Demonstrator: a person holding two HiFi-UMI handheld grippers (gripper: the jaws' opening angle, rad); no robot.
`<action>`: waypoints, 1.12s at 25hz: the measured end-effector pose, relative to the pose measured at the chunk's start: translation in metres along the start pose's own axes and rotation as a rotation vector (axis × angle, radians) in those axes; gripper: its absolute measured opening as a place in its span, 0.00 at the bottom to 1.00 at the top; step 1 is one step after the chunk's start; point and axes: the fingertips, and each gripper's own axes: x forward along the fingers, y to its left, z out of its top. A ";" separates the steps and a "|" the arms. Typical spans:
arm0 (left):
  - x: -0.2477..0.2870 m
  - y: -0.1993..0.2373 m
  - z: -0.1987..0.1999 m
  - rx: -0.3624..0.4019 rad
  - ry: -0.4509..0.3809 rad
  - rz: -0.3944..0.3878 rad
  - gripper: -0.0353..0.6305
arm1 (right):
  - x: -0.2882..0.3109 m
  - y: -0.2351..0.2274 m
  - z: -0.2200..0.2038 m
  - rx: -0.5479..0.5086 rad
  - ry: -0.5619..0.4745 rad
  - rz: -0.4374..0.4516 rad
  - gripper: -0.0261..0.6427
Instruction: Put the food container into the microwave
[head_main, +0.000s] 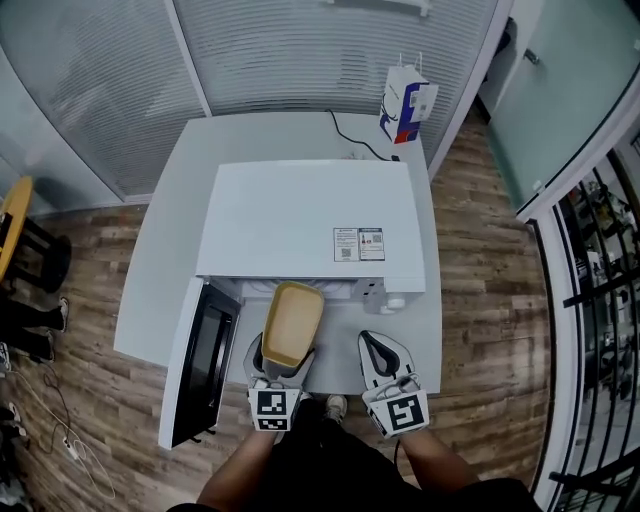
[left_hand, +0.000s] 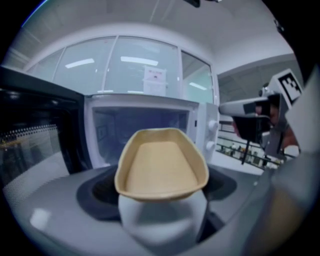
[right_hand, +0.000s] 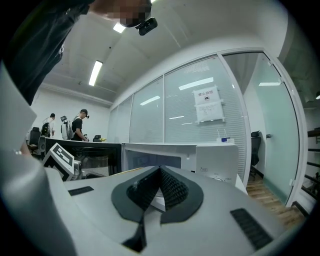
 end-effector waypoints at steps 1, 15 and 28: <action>0.004 0.003 -0.001 -0.004 0.002 0.004 0.77 | 0.006 0.000 -0.002 -0.001 0.006 0.005 0.04; 0.079 0.033 -0.001 -0.002 0.040 0.020 0.77 | 0.061 -0.010 -0.034 0.005 0.067 0.000 0.04; 0.140 0.061 0.023 0.004 0.038 0.105 0.77 | 0.080 -0.016 -0.047 0.025 0.087 -0.009 0.04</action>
